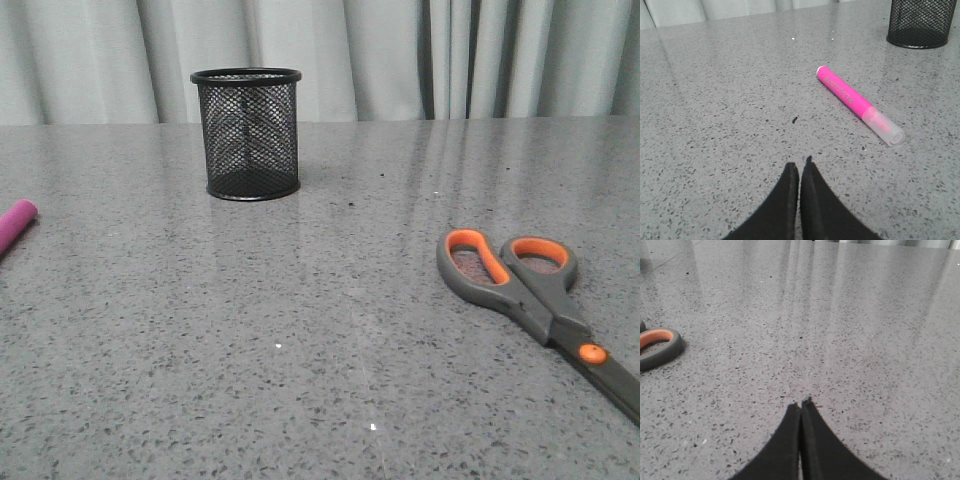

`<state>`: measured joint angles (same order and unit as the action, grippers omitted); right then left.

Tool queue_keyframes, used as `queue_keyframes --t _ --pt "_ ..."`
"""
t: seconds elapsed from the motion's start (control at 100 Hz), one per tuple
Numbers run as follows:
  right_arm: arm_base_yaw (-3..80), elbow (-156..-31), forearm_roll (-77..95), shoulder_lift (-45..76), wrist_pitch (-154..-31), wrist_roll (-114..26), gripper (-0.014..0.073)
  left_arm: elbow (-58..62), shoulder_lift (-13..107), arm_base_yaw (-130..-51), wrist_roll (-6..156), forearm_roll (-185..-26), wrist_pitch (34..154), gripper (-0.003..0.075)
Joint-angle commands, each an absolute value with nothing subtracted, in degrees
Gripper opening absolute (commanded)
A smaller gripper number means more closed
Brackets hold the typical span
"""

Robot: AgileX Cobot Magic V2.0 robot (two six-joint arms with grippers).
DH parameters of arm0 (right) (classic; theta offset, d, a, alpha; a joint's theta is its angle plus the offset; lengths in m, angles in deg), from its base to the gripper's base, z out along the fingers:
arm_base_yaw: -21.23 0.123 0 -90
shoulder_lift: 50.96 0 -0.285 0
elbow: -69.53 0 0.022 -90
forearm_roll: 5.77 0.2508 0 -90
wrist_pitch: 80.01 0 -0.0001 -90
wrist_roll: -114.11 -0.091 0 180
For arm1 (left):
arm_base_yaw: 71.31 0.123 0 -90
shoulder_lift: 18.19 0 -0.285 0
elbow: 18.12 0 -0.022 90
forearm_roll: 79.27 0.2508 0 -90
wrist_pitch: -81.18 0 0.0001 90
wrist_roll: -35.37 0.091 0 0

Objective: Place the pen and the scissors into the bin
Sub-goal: 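Reach the left gripper down toward the pink highlighter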

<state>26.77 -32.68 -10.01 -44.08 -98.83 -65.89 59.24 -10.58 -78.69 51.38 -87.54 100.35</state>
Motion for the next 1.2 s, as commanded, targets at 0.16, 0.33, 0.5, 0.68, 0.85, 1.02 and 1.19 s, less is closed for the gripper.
queue_keyframes --t 0.16,0.33,0.5,0.68,0.85,1.02,1.19 --pt "26.4 -31.8 -10.2 -44.8 -96.5 -65.9 -0.0069 61.7 -12.5 -78.5 51.0 -87.8 97.5 -0.0019" --pt "26.4 -31.8 -10.2 -44.8 -96.5 -65.9 -0.0069 61.7 -12.5 -78.5 51.0 -87.8 97.5 -0.0019" --pt "26.4 -31.8 -10.2 -44.8 -96.4 -65.9 -0.0069 61.7 -12.5 -78.5 51.0 -87.8 97.5 -0.0019" --pt "26.4 -31.8 -12.0 -44.8 -95.4 -65.9 -0.0069 61.7 -12.5 -78.5 51.0 -87.8 97.5 -0.0019" --pt "26.4 -31.8 -19.9 -44.8 -84.2 -65.9 -0.0069 61.7 -12.5 -78.4 51.0 -85.1 96.5 -0.0019" --pt "26.4 -31.8 -14.2 -44.8 -66.3 -68.8 -0.0069 61.6 -12.5 -78.5 50.4 -117.1 85.3 -0.0019" --pt "26.4 -31.9 -0.8 -44.8 -62.3 -77.8 -0.0069 61.6 -12.5 -78.5 50.4 -141.7 76.0 -0.0019"
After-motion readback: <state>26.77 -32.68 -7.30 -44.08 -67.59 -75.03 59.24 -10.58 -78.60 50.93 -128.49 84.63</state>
